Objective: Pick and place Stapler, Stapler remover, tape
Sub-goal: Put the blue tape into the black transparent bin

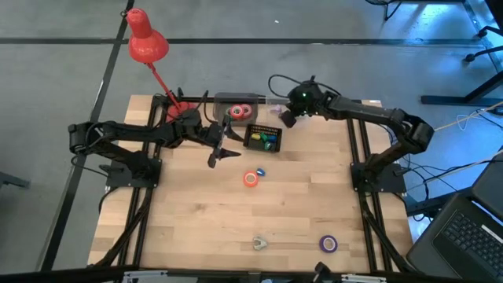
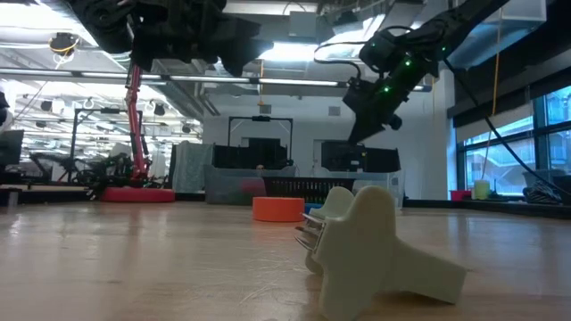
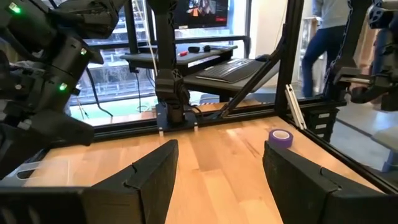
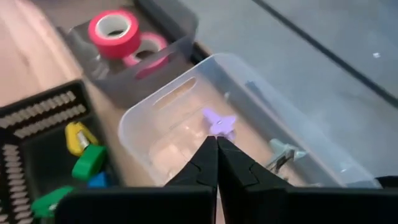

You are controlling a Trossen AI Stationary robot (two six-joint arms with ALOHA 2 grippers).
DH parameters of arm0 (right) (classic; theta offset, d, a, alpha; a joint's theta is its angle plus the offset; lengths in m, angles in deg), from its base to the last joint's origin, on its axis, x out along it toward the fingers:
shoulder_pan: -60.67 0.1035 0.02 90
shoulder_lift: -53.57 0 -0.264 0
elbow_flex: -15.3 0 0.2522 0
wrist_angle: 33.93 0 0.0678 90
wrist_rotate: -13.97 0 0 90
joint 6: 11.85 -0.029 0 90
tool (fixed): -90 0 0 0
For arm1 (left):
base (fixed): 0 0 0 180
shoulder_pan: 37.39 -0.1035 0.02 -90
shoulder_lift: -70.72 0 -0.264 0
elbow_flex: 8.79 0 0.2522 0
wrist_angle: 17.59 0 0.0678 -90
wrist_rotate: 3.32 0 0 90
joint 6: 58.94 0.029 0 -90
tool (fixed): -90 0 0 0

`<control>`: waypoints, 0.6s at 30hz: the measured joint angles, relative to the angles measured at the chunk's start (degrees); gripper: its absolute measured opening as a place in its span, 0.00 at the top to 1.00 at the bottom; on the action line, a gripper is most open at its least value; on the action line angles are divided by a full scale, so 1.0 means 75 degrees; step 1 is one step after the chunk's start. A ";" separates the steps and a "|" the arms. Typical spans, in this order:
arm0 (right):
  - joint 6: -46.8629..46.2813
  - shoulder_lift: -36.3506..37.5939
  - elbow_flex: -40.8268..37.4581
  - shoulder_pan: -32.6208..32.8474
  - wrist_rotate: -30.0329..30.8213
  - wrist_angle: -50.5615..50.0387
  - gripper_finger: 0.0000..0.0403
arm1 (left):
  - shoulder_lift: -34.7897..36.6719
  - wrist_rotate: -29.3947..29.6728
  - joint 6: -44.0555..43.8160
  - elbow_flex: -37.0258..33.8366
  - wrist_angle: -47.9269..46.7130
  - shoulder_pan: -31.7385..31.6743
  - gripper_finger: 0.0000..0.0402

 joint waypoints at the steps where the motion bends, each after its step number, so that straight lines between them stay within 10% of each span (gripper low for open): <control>1: 0.0000 0.0001 0.0000 0.0065 -0.0066 -0.0093 1.00 | 0.0000 0.0002 0.0002 0.0000 -0.0040 0.0000 0.44; 18: -0.1619 0.0551 0.0000 0.3126 0.0553 -0.3439 1.00 | 0.0000 -0.0004 -0.0119 -0.0003 -0.1365 -0.0038 0.44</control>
